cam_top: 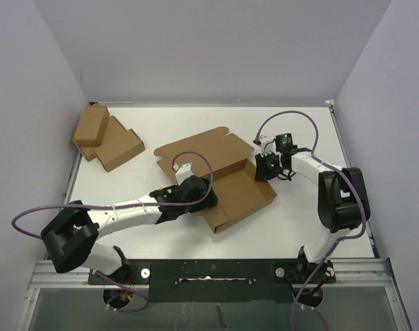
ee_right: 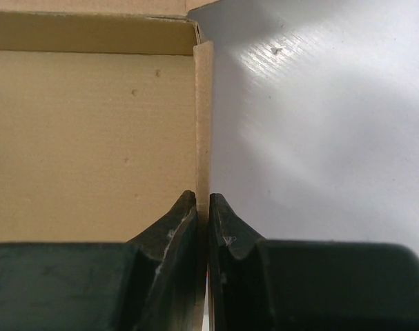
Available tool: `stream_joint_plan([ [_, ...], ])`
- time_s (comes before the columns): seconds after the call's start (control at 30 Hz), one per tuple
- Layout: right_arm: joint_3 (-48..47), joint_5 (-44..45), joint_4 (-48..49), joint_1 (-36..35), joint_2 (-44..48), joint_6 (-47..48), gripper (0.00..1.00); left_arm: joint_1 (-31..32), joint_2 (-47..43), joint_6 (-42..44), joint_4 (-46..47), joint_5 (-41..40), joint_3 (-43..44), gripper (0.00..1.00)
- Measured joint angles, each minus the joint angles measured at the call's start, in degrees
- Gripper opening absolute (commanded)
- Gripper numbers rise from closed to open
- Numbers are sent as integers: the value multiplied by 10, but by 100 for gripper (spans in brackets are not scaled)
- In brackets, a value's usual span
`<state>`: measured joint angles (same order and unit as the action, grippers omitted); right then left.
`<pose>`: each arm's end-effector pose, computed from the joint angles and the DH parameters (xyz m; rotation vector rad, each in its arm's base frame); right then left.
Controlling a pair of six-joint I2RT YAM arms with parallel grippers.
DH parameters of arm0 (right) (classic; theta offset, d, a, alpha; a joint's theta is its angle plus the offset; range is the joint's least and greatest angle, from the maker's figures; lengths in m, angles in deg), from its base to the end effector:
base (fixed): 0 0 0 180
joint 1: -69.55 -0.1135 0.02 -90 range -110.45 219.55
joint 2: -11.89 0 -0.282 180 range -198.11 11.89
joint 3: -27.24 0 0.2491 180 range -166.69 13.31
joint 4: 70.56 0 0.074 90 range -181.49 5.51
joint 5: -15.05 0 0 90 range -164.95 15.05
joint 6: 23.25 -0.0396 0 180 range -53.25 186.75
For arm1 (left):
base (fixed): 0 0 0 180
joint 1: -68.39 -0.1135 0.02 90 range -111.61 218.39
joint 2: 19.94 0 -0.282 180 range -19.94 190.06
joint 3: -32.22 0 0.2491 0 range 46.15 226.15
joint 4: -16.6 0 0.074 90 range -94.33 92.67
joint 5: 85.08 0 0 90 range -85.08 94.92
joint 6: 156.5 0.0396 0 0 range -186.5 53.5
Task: Fold the paper box
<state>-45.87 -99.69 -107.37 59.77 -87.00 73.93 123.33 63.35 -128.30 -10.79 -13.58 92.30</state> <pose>0.3308 0.0738 0.1862 -0.5240 2.5662 0.5879 0.1750 -0.2275 0.2092 -0.2907 2.4495 -0.5404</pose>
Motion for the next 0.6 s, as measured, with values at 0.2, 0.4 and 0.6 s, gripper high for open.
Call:
stream_joint_plan([
  [0.2, 1, -1, 0, 0, 0, -3, 6, -7, -50, 12, 78, 17, -65, 92],
  [0.4, 3, 5, 2, 0, 3, -4, 7, -26, -63, 3, 139, 46, -112, 96],
  [0.6, 12, 19, 6, -1, 17, -7, 7, -38, -89, -3, 214, 75, -157, 98],
])
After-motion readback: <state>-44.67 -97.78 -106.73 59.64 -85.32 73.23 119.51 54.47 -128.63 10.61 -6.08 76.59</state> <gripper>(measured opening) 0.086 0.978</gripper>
